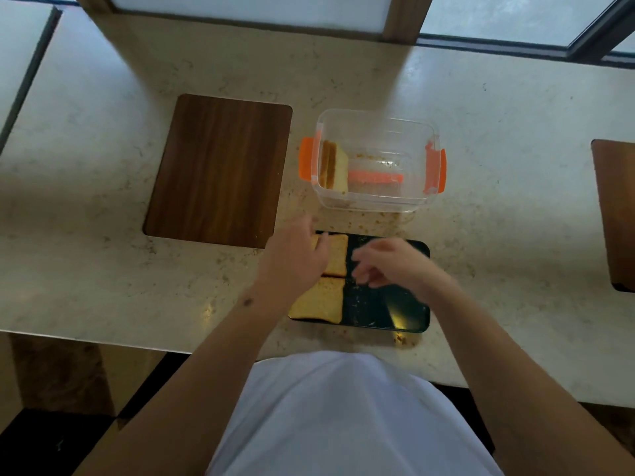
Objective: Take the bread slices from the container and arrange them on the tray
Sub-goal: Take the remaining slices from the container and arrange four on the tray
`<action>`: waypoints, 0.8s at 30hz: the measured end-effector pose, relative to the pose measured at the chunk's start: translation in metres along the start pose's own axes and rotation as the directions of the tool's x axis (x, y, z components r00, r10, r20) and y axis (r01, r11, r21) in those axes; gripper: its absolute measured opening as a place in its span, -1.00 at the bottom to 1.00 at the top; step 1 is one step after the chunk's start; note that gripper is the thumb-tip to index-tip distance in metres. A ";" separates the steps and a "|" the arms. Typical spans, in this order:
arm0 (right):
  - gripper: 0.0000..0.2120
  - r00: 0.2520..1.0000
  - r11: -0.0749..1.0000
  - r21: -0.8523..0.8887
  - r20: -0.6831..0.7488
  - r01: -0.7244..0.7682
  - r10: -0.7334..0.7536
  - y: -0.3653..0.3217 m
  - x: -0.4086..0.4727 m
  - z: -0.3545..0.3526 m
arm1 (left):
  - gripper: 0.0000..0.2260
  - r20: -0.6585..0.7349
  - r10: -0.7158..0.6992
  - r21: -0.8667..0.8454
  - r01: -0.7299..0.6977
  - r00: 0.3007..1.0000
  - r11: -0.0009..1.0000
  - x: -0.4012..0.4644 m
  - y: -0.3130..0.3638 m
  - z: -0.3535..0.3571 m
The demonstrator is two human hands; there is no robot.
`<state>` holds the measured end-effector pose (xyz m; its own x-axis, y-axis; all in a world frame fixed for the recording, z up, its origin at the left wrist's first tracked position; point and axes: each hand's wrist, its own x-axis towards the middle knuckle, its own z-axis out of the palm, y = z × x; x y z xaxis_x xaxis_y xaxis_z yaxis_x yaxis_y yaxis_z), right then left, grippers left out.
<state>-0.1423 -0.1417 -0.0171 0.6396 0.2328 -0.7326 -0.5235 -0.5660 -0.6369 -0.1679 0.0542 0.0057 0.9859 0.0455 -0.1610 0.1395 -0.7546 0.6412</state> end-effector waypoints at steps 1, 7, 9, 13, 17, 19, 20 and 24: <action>-0.86 0.998 0.996 0.064 -0.026 0.062 -0.061 -0.018 -0.001 -0.011 | -0.68 -0.023 -0.012 -0.091 0.009 1.000 0.996 0.013 0.014 -0.008; -0.89 0.906 0.960 0.037 -0.343 0.278 -0.249 -0.101 0.044 -0.044 | -0.82 0.155 -0.260 -0.505 0.303 0.953 0.808 0.092 0.078 -0.024; -0.79 0.929 0.982 0.030 -0.332 0.185 -0.165 -0.111 0.072 -0.044 | -0.70 0.248 -0.320 -0.543 0.405 0.914 0.736 0.115 0.090 -0.021; -0.79 0.973 0.984 0.174 -0.218 -0.036 0.074 -0.106 0.111 -0.041 | -0.59 0.294 -0.416 -0.578 0.507 0.860 0.639 0.141 0.093 -0.009; -0.60 0.985 0.959 0.271 -0.130 -0.076 0.115 -0.100 0.129 -0.045 | -0.52 0.330 -0.464 -0.553 0.567 0.822 0.610 0.142 0.091 0.005; -0.65 0.990 0.957 0.278 -0.084 -0.084 0.112 -0.099 0.132 -0.049 | -0.52 0.322 -0.461 -0.566 0.559 0.827 0.606 0.142 0.088 0.012; -0.71 0.992 0.955 0.285 -0.061 -0.088 0.109 -0.098 0.132 -0.050 | -0.50 0.326 -0.463 -0.557 0.563 0.824 0.611 0.142 0.088 0.013; -0.73 0.991 0.902 0.423 -0.052 -0.091 0.125 -0.087 0.133 -0.056 | -0.35 0.355 -0.483 -0.615 0.588 0.801 0.525 0.150 0.084 0.016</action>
<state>0.0200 -0.1056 -0.0461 0.5978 0.1185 -0.7928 -0.7684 -0.1971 -0.6088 -0.0092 -0.0129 0.0239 0.6896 0.1685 -0.7043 0.7101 0.0335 0.7033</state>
